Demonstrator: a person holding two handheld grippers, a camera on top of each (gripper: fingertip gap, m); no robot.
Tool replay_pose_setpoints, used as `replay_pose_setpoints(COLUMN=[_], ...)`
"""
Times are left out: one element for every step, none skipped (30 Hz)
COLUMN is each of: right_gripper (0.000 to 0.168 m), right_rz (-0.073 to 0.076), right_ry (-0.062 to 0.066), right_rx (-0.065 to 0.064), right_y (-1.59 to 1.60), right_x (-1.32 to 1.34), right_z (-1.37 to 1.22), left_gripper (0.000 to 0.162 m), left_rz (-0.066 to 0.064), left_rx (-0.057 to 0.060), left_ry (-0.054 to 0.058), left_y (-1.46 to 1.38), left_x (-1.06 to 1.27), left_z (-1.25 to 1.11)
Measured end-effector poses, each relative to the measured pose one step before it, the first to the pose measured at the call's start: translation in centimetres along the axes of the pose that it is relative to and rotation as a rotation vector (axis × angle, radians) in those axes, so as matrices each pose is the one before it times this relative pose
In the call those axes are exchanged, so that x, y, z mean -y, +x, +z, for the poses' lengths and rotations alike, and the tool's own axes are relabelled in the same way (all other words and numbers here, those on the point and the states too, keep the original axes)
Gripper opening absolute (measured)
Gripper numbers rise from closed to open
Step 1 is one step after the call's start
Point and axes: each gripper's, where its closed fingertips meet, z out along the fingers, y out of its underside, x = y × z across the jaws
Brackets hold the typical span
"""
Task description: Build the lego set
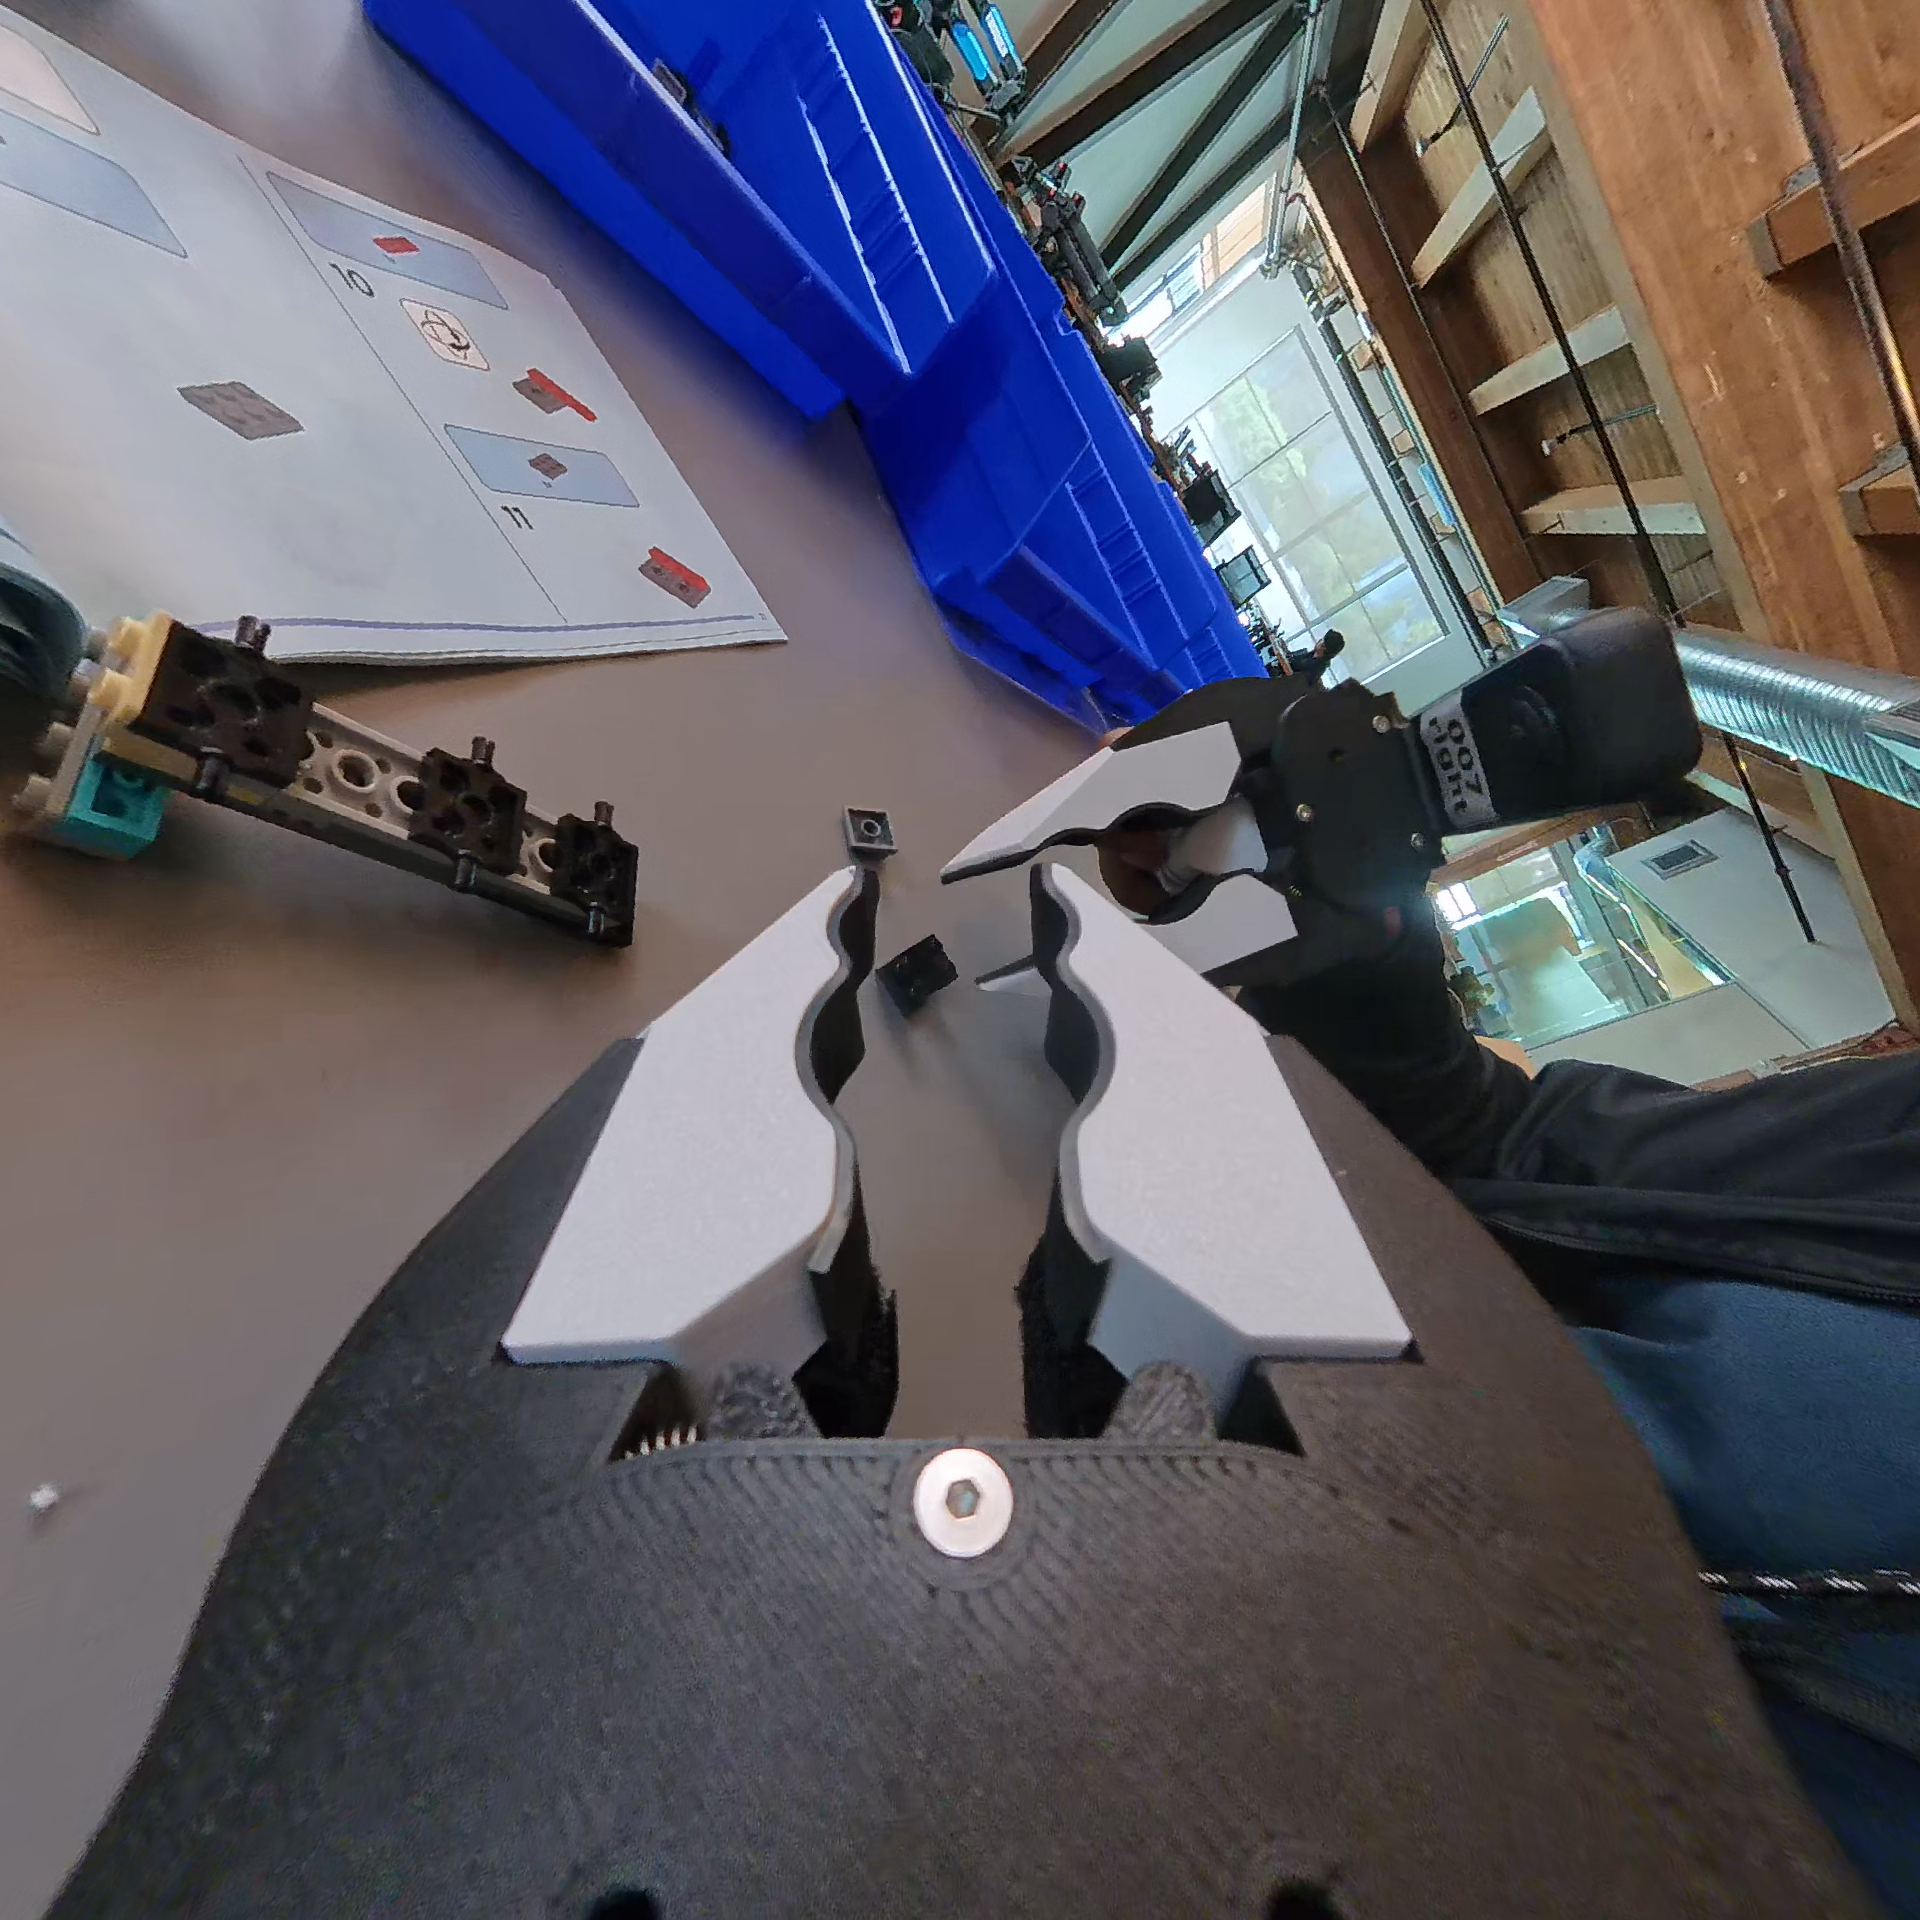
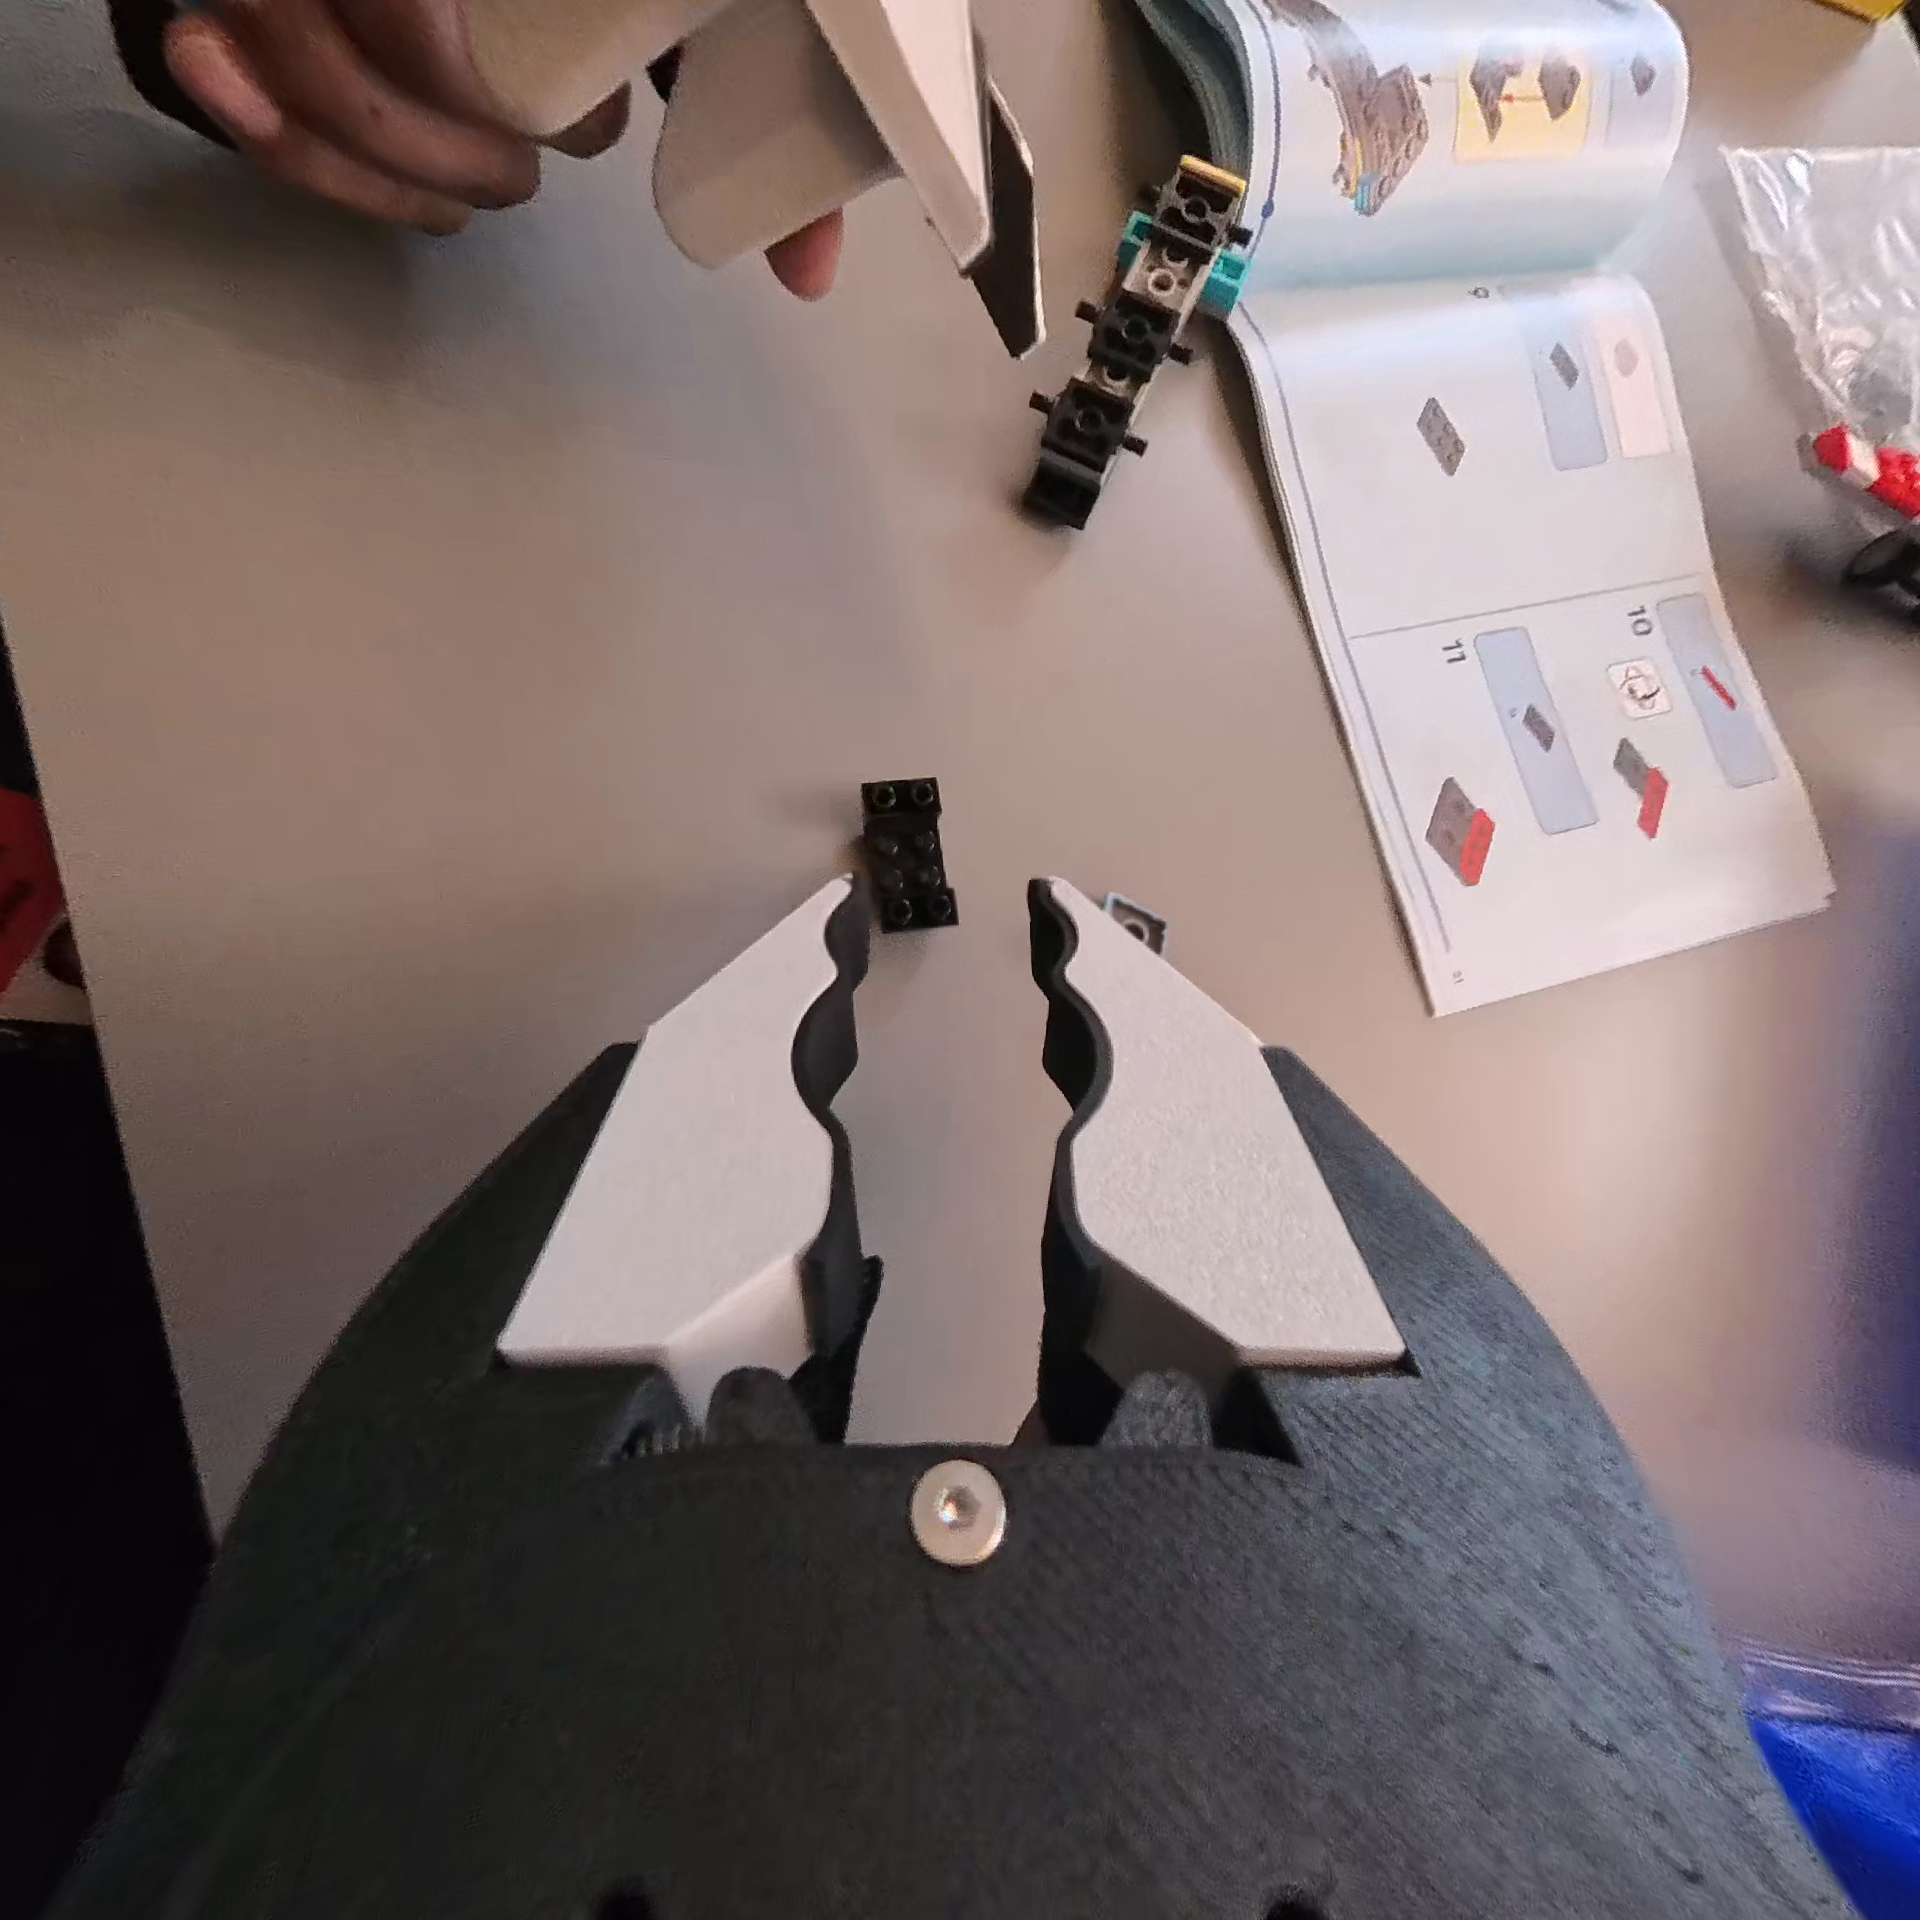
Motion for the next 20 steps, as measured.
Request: replay_pose_setpoints(right_gripper=[0.031,0.031,0.031,0.031,0.031,0.031,0.031,0.031,0.031,0.031,0.031,0.031,0.031,0.030,0.027,0.025,0.022,0.020,0.017,0.017], right_rz=[0.0132,0.0076,-0.0010,-0.0046,0.0068,0.0255,0.0371,0.0352,0.0248,0.0150,0.0115,0.0109,0.0113,0.0100,0.0077,0.0040,-0.0008,-0.0036,-0.0046,-0.0086], right_ry=[0.0006,-0.0023,-0.0009,0.0070,0.0148,0.0158,0.0058,-0.0086,-0.0192,-0.0227,-0.0172,-0.0062,0.0001,0.0026,0.0000,-0.0003,0.0043,0.0123,0.0190,0.0224], right_rx=[0.0102,0.0070,-0.0062,-0.0190,-0.0186,-0.0088,-0.0022,-0.0077,-0.0142,-0.0111,-0.0038,0.0045,0.0088,0.0051,-0.0014,-0.0065,-0.0021,0.0040,0.0048,0.0054], right_y=[-0.098,-0.059,0.148,0.427,0.600,0.656,0.619,0.644,0.592,0.389,0.169,-0.059,-0.156,-0.124,-0.001,0.107,0.030,-0.107,-0.198,-0.247], right_x=[-0.138,-0.157,-0.116,0.031,0.130,0.135,0.011,-0.194,-0.353,-0.432,-0.367,-0.220,-0.106,-0.031,-0.045,-0.035,0.096,0.268,0.430,0.508], right_z=[0.010,0.039,-0.008,-0.112,-0.130,-0.081,0.009,0.078,0.132,0.185,0.187,0.199,0.219,0.214,0.219,0.203,0.129,0.043,-0.076,-0.129], left_gripper=[0.030,0.030,0.030,0.030,0.030,0.030,0.030,0.030,0.030,0.030,0.030,0.030,0.030,0.030,0.030,0.030,0.030,0.030,0.030,0.030], left_rz=[0.0020,0.0017,0.0008,0.0004,0.0009,0.0014,0.0013,0.0013,0.0017,0.0020,0.0020,0.0021,0.0017,0.0007,-0.0003,-0.0006,-0.0001,0.0010,0.0032,0.0063], left_rx=[0.0023,0.0028,0.0024,0.0017,0.0010,0.0006,0.0005,0.0008,0.0010,0.0009,0.0013,0.0018,0.0014,0.0003,0.0002,0.0011,0.0016,0.0026,0.0060,0.0106], left_ry=[-0.0024,-0.0024,-0.0025,-0.0027,-0.0024,-0.0019,-0.0018,-0.0019,-0.0019,-0.0019,-0.0015,-0.0004,0.0003,-0.0002,-0.0015,-0.0026,-0.0039,-0.0057,-0.0077,-0.0096], left_y=[-0.022,-0.030,-0.033,-0.016,-0.001,0.016,0.021,0.018,0.026,0.035,0.026,0.012,0.000,-0.014,-0.024,-0.044,-0.044,-0.032,-0.070,-0.113], left_x=[-0.036,-0.029,-0.058,-0.048,-0.058,-0.039,-0.023,-0.026,-0.042,-0.027,-0.023,0.012,0.008,0.004,-0.030,-0.057,-0.092,-0.116,-0.137,-0.159], left_z=[0.029,0.033,0.042,0.044,0.035,0.035,0.039,0.038,0.037,0.024,0.005,-0.001,-0.014,0.003,0.023,0.041,0.067,0.084,0.082,0.081])
